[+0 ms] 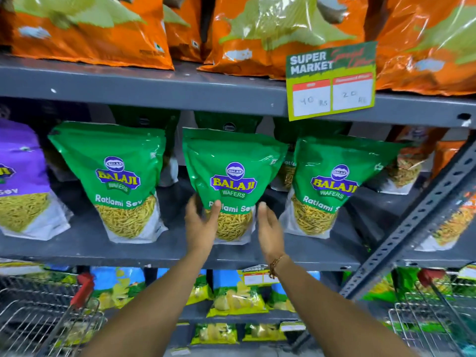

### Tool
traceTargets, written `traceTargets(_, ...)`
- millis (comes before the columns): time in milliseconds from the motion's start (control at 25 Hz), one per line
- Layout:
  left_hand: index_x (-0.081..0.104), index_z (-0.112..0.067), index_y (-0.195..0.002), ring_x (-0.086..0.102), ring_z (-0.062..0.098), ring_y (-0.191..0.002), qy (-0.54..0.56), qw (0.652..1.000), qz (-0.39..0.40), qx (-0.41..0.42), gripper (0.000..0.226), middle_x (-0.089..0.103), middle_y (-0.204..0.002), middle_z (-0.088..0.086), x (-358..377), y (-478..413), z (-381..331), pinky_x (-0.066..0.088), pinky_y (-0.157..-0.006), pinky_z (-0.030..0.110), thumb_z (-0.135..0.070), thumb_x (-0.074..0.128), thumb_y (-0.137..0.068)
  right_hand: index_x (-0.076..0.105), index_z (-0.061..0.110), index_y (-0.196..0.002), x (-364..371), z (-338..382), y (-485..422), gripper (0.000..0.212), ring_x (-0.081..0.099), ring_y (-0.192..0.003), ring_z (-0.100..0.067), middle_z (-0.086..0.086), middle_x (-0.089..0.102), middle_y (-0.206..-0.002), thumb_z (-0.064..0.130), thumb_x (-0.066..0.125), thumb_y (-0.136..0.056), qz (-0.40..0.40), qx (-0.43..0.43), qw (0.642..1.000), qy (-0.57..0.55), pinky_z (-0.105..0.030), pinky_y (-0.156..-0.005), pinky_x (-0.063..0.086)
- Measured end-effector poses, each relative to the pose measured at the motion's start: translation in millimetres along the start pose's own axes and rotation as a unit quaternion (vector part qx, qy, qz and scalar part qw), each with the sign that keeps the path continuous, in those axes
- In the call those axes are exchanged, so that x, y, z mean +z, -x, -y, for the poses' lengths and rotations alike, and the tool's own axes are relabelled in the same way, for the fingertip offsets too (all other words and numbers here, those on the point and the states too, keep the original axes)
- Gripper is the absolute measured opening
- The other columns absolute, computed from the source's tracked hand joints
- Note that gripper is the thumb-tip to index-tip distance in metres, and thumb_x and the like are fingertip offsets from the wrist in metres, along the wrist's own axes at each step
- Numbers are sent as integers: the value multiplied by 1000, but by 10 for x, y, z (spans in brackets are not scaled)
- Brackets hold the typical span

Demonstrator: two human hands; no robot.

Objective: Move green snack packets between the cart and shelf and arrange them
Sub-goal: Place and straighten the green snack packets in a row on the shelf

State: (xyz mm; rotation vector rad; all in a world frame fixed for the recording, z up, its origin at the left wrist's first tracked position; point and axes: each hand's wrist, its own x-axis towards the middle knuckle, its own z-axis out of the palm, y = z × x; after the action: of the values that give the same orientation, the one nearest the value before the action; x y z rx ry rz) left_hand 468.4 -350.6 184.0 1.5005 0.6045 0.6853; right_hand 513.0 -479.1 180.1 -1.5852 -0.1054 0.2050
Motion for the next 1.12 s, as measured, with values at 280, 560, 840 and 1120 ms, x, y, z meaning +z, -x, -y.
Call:
traceTargets(280,52,-23,-82,53,19,-84,-48,986,136,82,32,59,-85,13,921,890,-100,45,-85,45,-46,30,-88,51,6,-103,-1113,507,-204,35,50,-97,-24,-11,56,-102,35,33,-96,-406,-32,908,-100,-43,-101,34)
traceTargets(560,44,-14,-63,50,30,-67,-61,990,121,41,33,54,-69,19,1739,257,-765,31,-64,34,-30,46,-91,58,19,-81,-1750,1081,-801,19,63,-76,-1,-7,65,-89,23,45,-94,-241,-106,960,-98,-28,-78,47)
traceTargets(840,42,-28,-129,54,18,-117,-87,955,281,-29,60,58,-130,0,1637,499,-275,44,-103,42,-48,63,-76,36,31,-138,-1625,268,-470,72,43,-132,-18,3,43,-145,72,22,-81,-89,23,995,-49,-46,-112,34)
traceTargets(1120,43,-26,-128,55,19,-116,-84,962,261,-8,52,59,-129,1,1606,705,-309,46,-98,35,-41,61,-81,22,32,-144,-1642,319,-269,88,32,-139,-21,3,30,-153,81,16,-71,-117,27,993,-9,-48,-117,26)
